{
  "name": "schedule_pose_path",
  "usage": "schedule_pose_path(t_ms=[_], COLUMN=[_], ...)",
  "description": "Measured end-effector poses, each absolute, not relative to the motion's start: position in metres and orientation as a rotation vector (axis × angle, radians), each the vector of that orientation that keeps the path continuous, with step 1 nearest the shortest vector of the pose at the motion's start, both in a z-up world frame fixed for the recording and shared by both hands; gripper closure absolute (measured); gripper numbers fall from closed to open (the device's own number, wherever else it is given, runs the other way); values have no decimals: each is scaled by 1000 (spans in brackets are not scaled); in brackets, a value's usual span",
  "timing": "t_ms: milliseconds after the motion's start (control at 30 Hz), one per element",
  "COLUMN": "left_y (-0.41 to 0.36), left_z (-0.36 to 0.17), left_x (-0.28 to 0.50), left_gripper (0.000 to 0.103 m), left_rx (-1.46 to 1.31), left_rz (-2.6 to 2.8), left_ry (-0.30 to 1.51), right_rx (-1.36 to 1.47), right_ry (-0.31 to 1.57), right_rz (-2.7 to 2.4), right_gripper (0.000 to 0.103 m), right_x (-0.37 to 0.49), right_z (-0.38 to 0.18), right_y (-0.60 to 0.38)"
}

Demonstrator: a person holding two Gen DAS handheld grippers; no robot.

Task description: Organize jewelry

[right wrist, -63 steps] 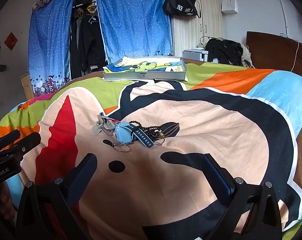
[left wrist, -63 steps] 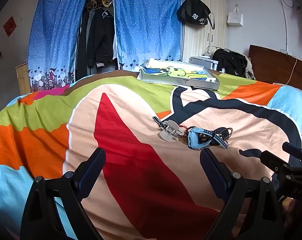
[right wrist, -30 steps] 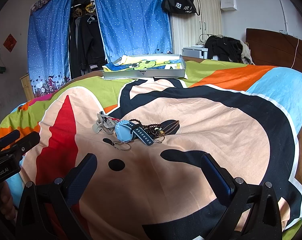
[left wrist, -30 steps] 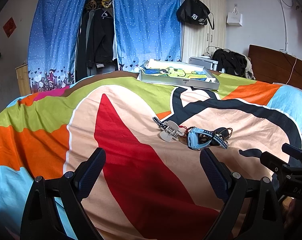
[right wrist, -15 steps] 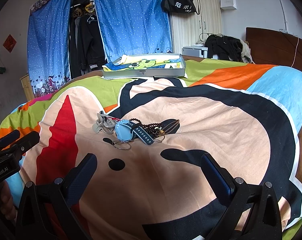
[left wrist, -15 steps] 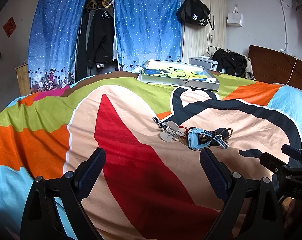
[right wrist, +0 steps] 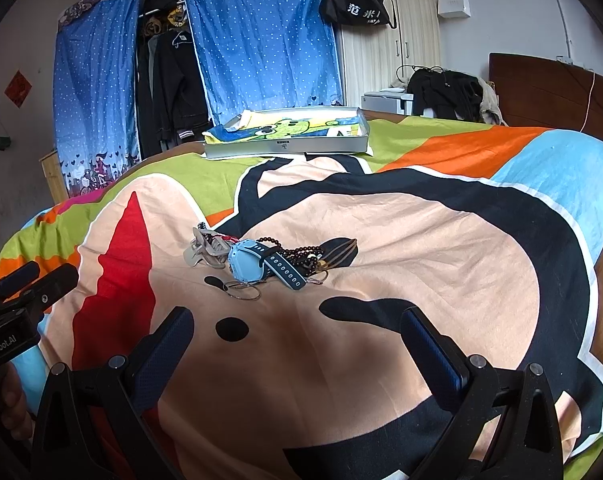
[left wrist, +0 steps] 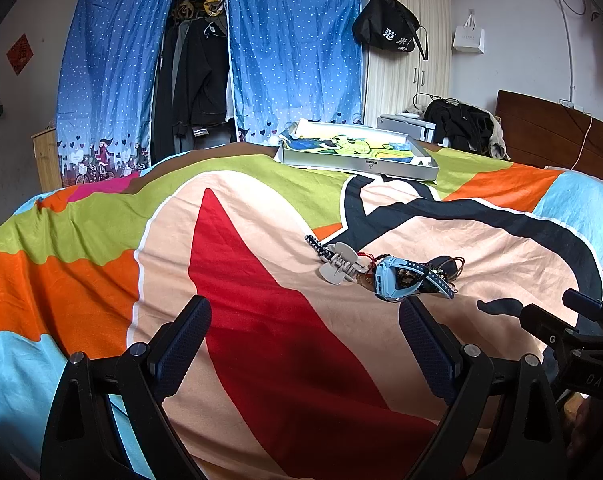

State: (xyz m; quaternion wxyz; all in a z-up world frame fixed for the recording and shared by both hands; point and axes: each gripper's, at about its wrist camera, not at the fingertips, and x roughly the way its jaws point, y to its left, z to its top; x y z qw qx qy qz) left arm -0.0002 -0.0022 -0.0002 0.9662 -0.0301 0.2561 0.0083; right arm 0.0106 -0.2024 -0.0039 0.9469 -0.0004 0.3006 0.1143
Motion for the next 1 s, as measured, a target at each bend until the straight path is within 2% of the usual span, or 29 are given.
schedule_pose_path(t_ms=[1000], left_y=[-3], left_z=[0], left_x=[0], left_gripper=[11], left_rx=[-61], left_rz=[18], left_ry=[518], right_rx=[5], right_ry=[610], right_rz=[233], right_gripper=[0], right_x=[10], right_z=[-4], right_y=[-205])
